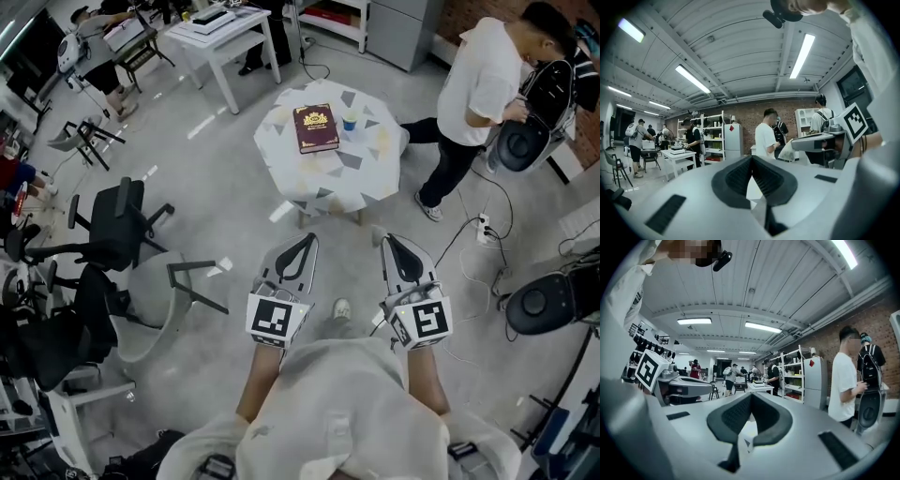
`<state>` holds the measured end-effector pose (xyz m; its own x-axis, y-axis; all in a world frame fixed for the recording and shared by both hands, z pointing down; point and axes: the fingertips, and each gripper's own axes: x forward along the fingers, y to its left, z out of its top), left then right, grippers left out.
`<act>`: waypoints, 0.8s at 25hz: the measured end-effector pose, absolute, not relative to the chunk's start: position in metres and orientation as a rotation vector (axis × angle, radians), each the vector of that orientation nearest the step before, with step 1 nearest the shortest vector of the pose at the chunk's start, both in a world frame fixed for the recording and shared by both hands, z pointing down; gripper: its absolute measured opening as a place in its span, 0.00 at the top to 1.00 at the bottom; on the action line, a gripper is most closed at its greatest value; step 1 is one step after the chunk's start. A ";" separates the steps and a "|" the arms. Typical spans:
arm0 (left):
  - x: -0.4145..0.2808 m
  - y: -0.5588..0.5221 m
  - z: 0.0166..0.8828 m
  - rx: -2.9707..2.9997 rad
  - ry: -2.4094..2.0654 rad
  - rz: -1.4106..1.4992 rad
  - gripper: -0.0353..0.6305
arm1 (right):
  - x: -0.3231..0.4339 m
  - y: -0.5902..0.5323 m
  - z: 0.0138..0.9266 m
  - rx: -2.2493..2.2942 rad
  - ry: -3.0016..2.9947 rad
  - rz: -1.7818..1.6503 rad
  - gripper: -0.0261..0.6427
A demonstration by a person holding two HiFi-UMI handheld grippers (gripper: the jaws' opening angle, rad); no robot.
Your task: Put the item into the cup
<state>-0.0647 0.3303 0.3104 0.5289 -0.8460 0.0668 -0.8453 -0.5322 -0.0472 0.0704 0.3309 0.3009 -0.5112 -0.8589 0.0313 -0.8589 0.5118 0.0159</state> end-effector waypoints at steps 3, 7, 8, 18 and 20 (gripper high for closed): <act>-0.056 0.309 0.314 -2.733 1.541 -0.155 0.93 | 0.080 0.307 0.300 1.518 -2.718 0.009 0.95; -0.043 0.285 0.312 -2.718 1.567 -0.177 0.93 | 0.095 0.281 0.295 1.505 -2.756 0.013 0.95; -0.039 0.280 0.308 -2.708 1.567 -0.177 0.93 | 0.098 0.276 0.294 1.501 -2.765 0.012 0.95; -0.022 0.241 0.305 -2.667 1.598 -0.209 0.93 | 0.112 0.231 0.292 1.458 -2.820 0.017 0.95; -0.019 0.234 0.306 -2.666 1.598 -0.216 0.93 | 0.115 0.222 0.293 1.458 -2.819 0.024 0.95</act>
